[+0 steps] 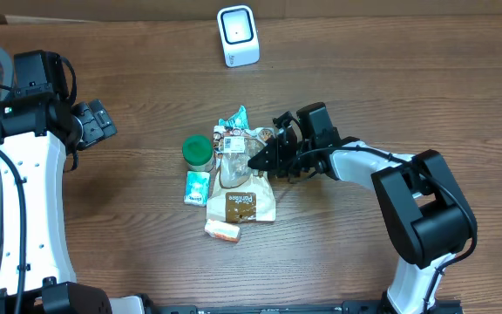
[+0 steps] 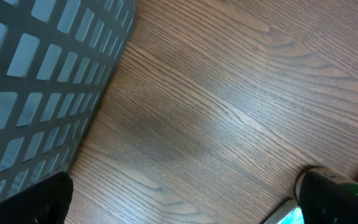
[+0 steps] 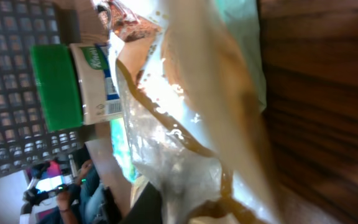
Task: Scan the item barcode
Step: 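Lift the bag upright and carry it toward the white scanner, then hold the bag's label in front of the scanner with right gripper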
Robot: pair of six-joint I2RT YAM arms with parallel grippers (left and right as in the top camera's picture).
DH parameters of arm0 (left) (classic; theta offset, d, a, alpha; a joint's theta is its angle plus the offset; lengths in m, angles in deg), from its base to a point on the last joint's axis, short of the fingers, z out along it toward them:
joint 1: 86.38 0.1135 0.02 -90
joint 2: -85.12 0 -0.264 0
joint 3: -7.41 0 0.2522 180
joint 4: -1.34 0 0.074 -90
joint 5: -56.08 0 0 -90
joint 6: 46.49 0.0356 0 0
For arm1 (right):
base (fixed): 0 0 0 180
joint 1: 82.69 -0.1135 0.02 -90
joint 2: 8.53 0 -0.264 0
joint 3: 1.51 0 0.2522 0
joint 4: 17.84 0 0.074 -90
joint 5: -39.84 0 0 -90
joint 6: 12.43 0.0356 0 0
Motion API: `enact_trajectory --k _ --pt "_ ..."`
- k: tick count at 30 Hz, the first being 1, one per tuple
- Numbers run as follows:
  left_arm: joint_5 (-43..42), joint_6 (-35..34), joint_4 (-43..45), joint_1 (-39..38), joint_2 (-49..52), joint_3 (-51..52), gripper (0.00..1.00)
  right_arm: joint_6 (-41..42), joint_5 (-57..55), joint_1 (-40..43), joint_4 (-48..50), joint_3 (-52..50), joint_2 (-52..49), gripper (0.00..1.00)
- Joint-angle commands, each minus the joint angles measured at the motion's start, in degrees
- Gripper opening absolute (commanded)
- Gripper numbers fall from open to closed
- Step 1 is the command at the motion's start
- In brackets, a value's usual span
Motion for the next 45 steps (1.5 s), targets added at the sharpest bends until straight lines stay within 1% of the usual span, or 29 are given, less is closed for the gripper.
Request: enact_trajectory --k 1,5,8,10,14,17,18,19,21,25,30,33,38,41,45 --pt "-0.26 1.09 0.13 -0.11 0.20 0.26 1.00 -1.36 5.38 1.73 -0.09 1.16 4.33 0.04" --pt "-0.26 1.09 0.15 -0.11 0.20 0.26 1.00 -1.95 8.72 3.28 -0.22 1.18 8.11 0.04" --pt "-0.26 1.09 0.15 -0.11 0.20 0.26 1.00 -4.81 14.40 5.38 -0.24 1.60 11.91 0.04" --pt "-0.24 1.09 0.15 -0.11 0.20 0.26 1.00 -5.46 16.83 7.43 -0.33 1.60 16.44 0.04" --pt "-0.26 1.09 0.15 -0.11 0.20 0.26 1.00 -5.60 16.59 8.09 -1.40 1.84 22.51 0.04" --pt "-0.26 1.09 0.15 -0.11 0.20 0.26 1.00 -8.13 15.32 8.07 -7.37 4.63 26.08 0.04" --pt "-0.24 1.09 0.15 -0.11 0.20 0.26 1.00 -9.46 13.92 8.07 -10.58 6.16 26.82 0.04" --pt "-0.24 1.09 0.15 -0.11 0.20 0.26 0.99 -11.69 11.54 7.82 -15.78 8.70 27.50 0.04" --pt "-0.26 1.09 0.15 -0.11 0.20 0.26 1.00 -14.78 8.50 7.37 -22.88 12.59 27.80 0.04" --pt "-0.26 1.09 0.15 -0.11 0.20 0.26 0.99 -19.41 5.95 6.54 -33.97 20.94 27.80 0.04" --pt "-0.26 1.09 0.15 -0.11 0.20 0.26 1.00 -19.41 6.54 6.56 -40.02 28.55 27.80 0.04" --pt "-0.24 1.09 0.15 -0.11 0.20 0.26 0.99 -19.39 8.68 6.56 -40.92 30.93 27.80 0.04" --pt "-0.26 1.09 0.13 -0.11 0.20 0.26 1.00 -19.39 8.33 6.56 -41.62 32.48 27.80 0.04" --pt "-0.26 1.09 0.15 -0.11 0.17 0.26 0.99 -18.91 5.73 6.56 -41.92 33.07 27.80 0.04" --pt "-0.24 1.09 0.13 -0.11 0.20 0.26 1.00 -18.78 -1.97 6.25 -43.87 36.98 27.50 0.04"
